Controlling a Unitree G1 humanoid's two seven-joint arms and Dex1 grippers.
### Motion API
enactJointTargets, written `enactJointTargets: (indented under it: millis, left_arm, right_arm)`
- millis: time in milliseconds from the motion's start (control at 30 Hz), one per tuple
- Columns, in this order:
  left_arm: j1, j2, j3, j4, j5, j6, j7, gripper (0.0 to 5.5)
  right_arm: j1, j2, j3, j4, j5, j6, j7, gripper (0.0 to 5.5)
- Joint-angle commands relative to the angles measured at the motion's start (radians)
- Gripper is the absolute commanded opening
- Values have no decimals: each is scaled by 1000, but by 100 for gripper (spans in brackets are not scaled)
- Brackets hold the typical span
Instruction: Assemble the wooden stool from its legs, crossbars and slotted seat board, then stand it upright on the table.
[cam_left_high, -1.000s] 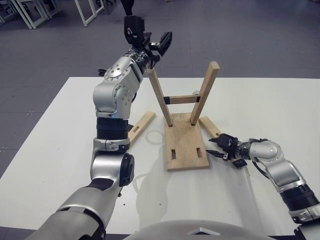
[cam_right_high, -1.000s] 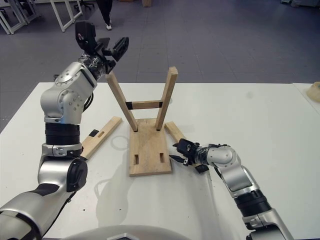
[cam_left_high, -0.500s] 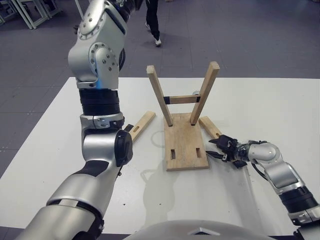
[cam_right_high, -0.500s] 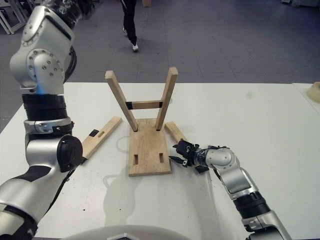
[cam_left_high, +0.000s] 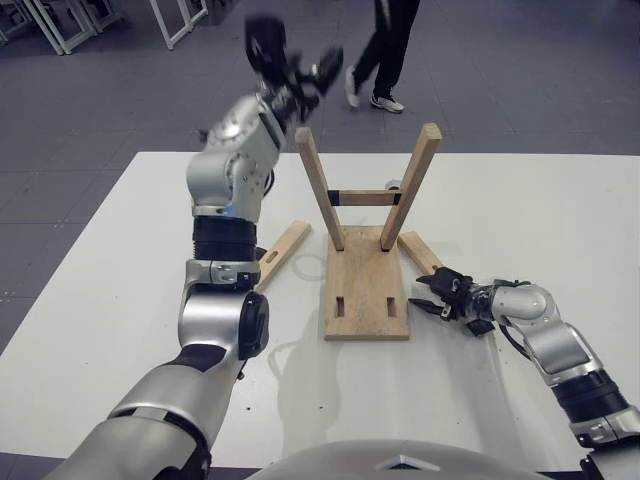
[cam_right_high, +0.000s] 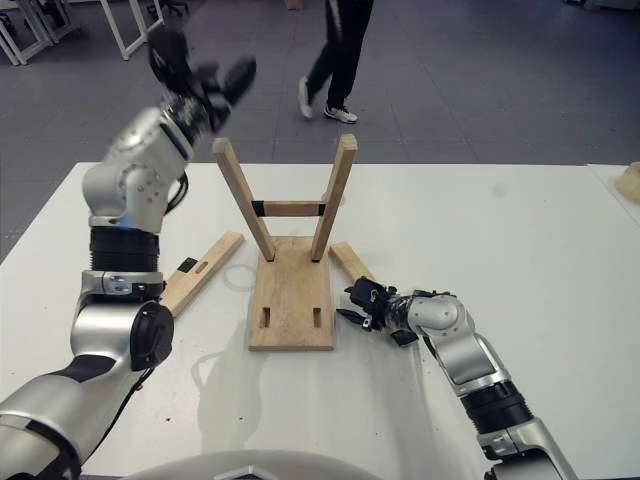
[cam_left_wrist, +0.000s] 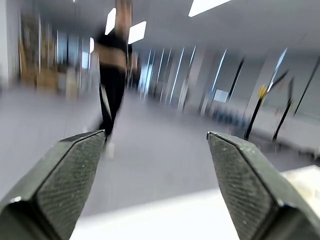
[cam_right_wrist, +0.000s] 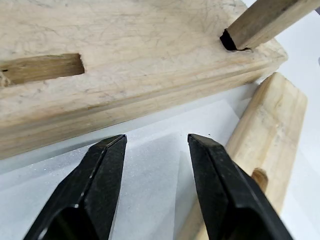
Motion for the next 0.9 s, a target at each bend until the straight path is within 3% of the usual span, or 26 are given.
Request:
enactJointTargets:
  millis: [33, 167, 267, 433, 600, 900]
  left_arm:
    - [155, 19, 30, -311, -58, 51, 24, 374]
    - [436, 67, 61, -473, -25, 67, 40, 374]
    - [622, 100, 80, -511, 21, 27, 32, 378]
    - [935, 179, 115, -494, 47, -62, -102, 378]
    - [1146, 317, 127, -238, 165, -250, -255, 357]
    - [1267, 313, -10, -71, 274, -402, -328, 357]
  right_arm:
    - [12, 61, -144, -78, 143, 86, -59, 225]
    - [12, 160, -317, -217, 336, 231, -184, 225]
    - [24, 201, -361, -258, 357, 273, -284, 279]
    - [65, 196, -327, -264, 335, 283, -309, 305]
    - [77, 184, -314, -263, 327, 284, -319, 310]
    - [86, 163, -297, -250, 330, 292, -308, 310]
